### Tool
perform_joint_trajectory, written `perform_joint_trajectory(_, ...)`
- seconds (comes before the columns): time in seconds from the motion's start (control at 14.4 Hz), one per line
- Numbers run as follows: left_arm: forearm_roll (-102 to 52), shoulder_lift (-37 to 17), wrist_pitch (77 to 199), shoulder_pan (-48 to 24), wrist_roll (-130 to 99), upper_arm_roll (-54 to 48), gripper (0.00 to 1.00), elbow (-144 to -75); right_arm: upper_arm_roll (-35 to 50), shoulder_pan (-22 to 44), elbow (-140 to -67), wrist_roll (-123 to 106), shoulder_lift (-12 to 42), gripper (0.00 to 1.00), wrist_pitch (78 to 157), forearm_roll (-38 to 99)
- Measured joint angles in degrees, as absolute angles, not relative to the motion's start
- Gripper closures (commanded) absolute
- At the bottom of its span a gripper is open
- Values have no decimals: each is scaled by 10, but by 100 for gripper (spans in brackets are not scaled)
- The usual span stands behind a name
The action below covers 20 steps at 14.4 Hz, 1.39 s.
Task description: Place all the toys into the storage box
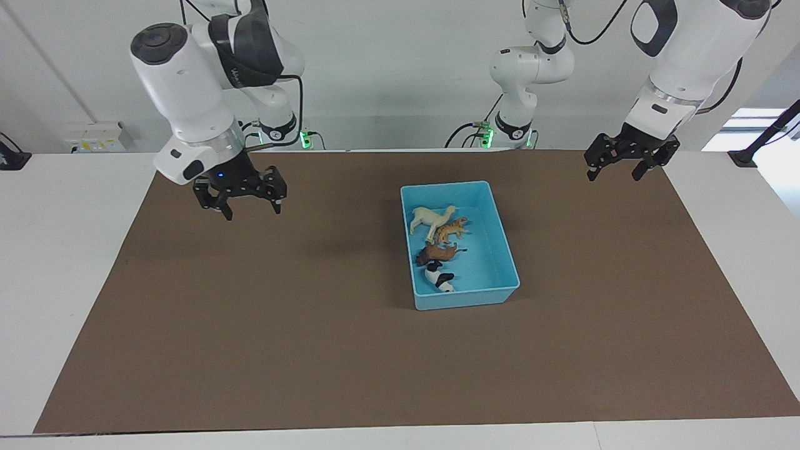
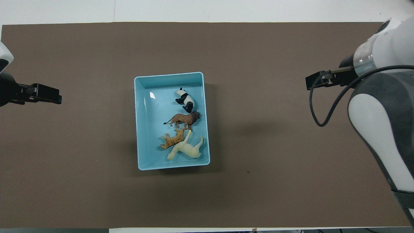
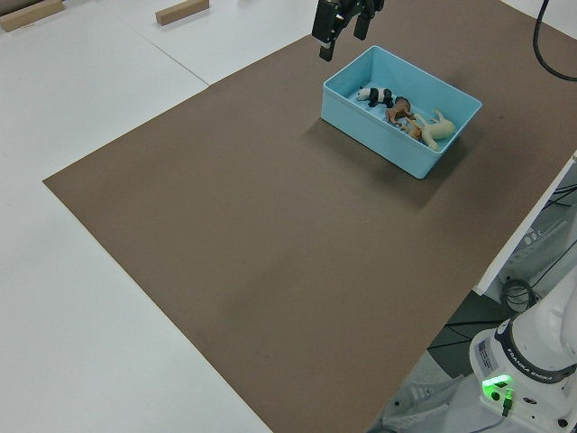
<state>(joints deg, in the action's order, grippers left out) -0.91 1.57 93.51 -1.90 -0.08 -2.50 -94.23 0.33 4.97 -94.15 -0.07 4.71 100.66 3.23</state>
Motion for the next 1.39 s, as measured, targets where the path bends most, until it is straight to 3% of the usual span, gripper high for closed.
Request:
perform_joint_trajectory(0.42, -7, 16, 936, -19, -1, -24, 0, -943, 3, -36, -965, -19, 36, 0, 993, 8)
perform_joint_trajectory(1.39, -7, 16, 937, -19, -1, -22, 0, -943, 10, -38, -951, -19, 30, 0, 945, -14)
